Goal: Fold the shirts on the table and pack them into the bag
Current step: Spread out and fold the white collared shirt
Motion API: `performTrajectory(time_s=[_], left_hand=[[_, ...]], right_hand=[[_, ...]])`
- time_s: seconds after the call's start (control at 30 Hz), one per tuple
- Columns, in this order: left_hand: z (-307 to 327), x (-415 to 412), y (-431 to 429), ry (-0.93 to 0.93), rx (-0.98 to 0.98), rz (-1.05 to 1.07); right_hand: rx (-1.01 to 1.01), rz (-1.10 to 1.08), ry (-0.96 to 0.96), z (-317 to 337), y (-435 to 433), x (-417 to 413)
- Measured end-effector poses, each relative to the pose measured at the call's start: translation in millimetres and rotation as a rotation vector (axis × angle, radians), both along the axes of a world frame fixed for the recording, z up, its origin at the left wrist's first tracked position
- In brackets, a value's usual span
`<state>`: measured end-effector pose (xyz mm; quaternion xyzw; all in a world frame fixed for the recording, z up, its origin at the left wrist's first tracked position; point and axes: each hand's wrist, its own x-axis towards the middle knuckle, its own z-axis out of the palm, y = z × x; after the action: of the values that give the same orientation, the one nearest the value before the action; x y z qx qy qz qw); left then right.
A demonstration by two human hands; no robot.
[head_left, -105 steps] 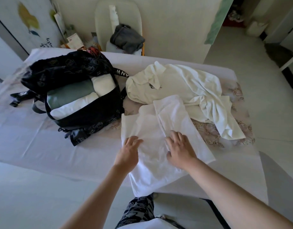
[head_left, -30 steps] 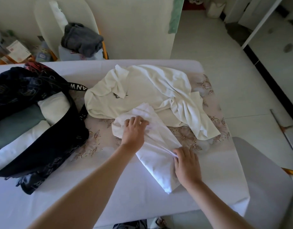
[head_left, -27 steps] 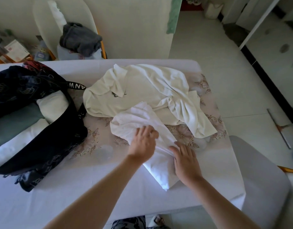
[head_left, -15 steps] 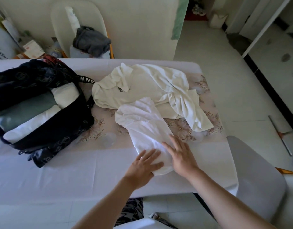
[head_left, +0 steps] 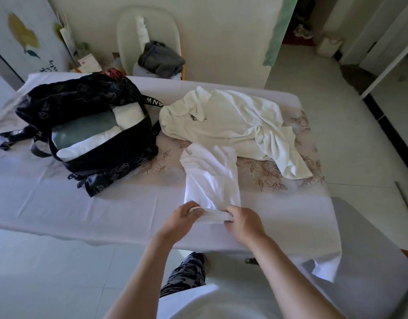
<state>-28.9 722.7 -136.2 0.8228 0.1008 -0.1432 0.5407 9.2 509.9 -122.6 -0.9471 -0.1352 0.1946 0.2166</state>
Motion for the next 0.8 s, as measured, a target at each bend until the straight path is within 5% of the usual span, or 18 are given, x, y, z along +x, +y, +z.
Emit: performTrajectory(time_s=[0.17, 0.37, 0.47, 0.57, 0.67, 0.73, 0.8], left_hand=[[-1.2, -18.0, 5.7, 0.029, -0.011, -0.021], [14.1, 13.2, -7.2, 0.007, 0.212, 0.338], [13.0, 14.7, -17.8, -0.425, 0.497, 0.316], [-3.3, 14.0, -27.7, -0.765, 0.689, -0.023], [-29.8, 7.4, -24.6, -0.436, 0.700, -0.287], [-37.4, 6.4, -20.1, -0.272, 0.705, -0.335], [-37.9, 9.1, -17.1, -0.250, 0.723, -0.379]], right_hand=[[0.224, -0.196, 0.221, 20.0, 5.3, 13.3], [0.246, -0.489, 0.077, 6.6, 5.4, 20.7], [0.224, -0.624, 0.090, -11.1, 3.5, 25.3], [0.211, -0.683, 0.093, -20.8, 4.9, 27.4], [0.130, -0.607, -0.164, -26.5, 8.7, 23.3], [0.031, -0.325, -0.468, -30.2, 8.5, 17.8], [0.049, -0.051, -0.569, -33.2, 7.8, 13.3]])
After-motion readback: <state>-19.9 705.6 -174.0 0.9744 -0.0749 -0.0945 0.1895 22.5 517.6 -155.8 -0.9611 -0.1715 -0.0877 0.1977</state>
